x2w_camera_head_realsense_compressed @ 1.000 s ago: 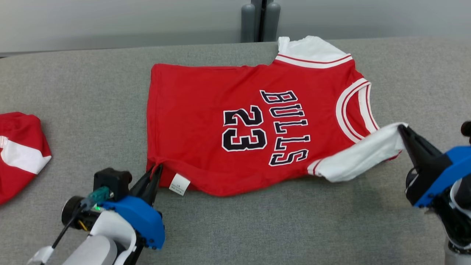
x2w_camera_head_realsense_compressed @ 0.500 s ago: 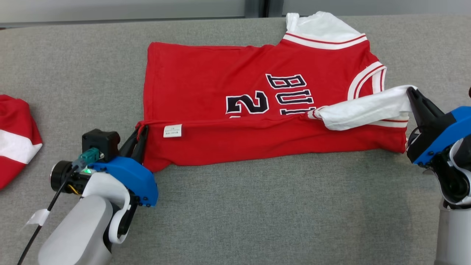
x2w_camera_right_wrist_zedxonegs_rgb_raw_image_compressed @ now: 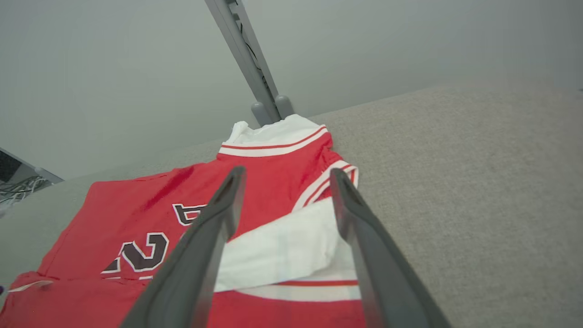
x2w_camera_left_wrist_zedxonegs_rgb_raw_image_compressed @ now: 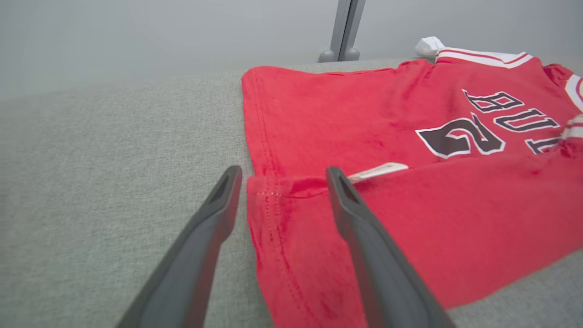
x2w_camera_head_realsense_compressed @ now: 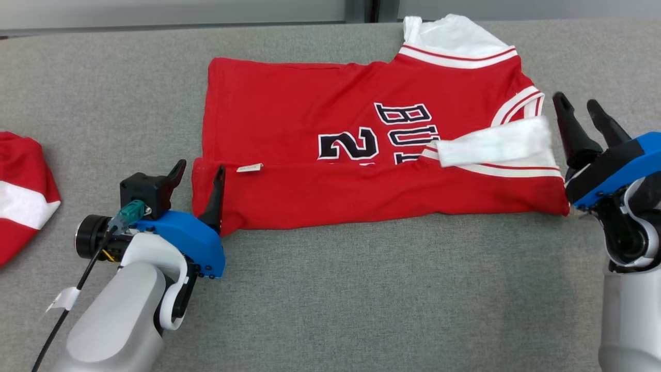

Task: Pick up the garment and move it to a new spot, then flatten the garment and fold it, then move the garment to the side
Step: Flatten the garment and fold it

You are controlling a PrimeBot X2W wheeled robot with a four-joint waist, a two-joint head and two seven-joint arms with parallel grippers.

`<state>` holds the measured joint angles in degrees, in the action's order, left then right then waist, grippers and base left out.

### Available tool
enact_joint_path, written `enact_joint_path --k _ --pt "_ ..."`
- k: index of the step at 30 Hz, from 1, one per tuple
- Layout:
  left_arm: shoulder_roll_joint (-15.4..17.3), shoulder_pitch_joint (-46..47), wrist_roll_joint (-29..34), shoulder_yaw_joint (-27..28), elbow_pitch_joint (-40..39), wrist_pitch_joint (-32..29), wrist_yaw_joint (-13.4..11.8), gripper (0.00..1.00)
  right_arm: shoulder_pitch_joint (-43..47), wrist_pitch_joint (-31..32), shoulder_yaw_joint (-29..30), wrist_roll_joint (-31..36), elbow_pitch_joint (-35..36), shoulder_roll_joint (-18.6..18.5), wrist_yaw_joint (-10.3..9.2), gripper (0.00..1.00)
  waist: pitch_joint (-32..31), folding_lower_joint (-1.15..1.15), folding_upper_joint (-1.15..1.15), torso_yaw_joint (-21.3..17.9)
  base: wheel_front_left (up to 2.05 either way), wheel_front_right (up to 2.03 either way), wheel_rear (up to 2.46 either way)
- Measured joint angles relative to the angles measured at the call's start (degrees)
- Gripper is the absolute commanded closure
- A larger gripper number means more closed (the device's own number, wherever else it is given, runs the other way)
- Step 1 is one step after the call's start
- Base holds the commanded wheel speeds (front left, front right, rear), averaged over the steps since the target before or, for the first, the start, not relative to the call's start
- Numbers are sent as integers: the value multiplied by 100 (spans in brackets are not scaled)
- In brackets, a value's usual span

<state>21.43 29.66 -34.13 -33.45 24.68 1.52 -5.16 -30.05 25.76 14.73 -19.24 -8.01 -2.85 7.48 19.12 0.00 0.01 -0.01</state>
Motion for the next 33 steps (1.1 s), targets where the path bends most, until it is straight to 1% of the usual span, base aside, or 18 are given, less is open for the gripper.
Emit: enact_joint_path --k 3,5,10,13,16,18,23,26,30,33 --pt "-33 -10 0 3 140 170 -19 0 -34 -381 -122 -300 -32 4 0 0 -115 0 0 5 0 0 0" --pt "-46 -70 0 3 215 258 -42 0 -14 -475 -134 -300 -102 -7 0 0 -221 0 0 16 0 0 0" --pt "-98 -382 -7 -38 320 391 -143 0 396 -393 -96 20 -221 -142 0 0 -518 -1 -1 44 0 0 0" --pt "-142 -586 -47 -75 333 355 -183 0 728 -358 -63 494 -209 -227 0 0 -651 -2 -1 26 0 0 0" --pt "-210 -758 -133 -97 352 281 -226 0 1015 -378 41 727 -248 -182 0 0 -710 -2 -1 -23 0 0 0" --pt "-243 -787 -174 -94 392 252 -296 0 1142 -508 64 915 -343 -124 0 0 -689 -2 -2 -51 0 0 0" --pt "-377 -761 -255 -44 595 207 -468 0 1162 -1076 80 1211 -846 -45 0 0 -526 -1 -1 -108 0 0 0" --pt "-431 -691 -307 -3 737 158 -547 0 1005 -1325 51 1352 -1254 -14 0 0 -393 0 -1 -131 0 0 0" --pt "-552 -559 -371 66 861 224 -556 0 637 -1540 35 1347 -1762 -7 0 0 -239 0 -2 -116 0 0 0" --pt "-614 -462 -390 81 969 272 -541 0 434 -1555 91 1395 -2196 -7 0 0 -146 0 -1 -83 0 0 0"
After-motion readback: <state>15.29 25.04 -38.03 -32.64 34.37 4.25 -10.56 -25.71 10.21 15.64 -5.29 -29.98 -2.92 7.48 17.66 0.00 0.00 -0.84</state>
